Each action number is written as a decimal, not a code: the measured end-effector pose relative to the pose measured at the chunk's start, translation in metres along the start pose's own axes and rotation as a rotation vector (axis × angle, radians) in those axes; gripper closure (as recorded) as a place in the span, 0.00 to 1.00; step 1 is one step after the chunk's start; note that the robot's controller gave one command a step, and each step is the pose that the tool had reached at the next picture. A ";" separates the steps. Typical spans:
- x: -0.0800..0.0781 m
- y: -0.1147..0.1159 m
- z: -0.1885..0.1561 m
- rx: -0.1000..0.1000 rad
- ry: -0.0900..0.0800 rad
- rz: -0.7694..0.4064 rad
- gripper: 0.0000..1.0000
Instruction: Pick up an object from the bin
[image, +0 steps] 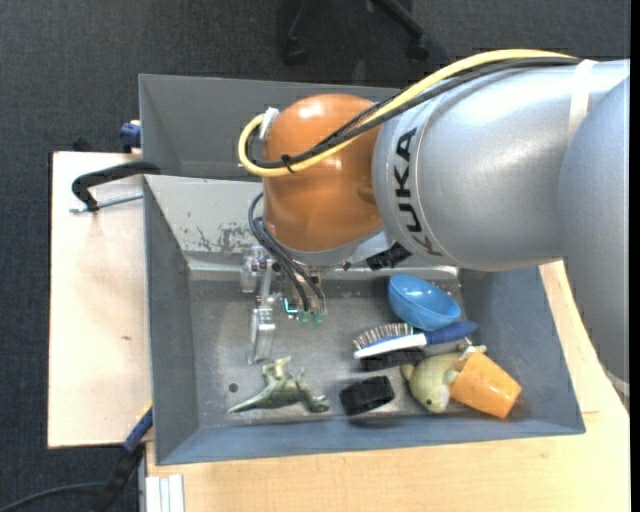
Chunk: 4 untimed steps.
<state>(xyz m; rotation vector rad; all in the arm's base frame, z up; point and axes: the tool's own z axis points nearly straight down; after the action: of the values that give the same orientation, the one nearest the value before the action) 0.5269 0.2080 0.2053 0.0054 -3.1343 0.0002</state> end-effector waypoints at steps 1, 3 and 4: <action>0.025 -0.121 0.045 0.004 -0.003 0.025 0.00; 0.029 -0.163 0.057 0.003 -0.014 -0.799 0.00; -0.013 -0.103 0.049 -0.001 -0.019 -0.695 0.00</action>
Offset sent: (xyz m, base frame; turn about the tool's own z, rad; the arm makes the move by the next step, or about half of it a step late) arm -0.0249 -0.1168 -0.0435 0.0182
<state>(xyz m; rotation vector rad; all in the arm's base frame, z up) 0.5395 0.1049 0.1560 1.0793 -2.9624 -0.0056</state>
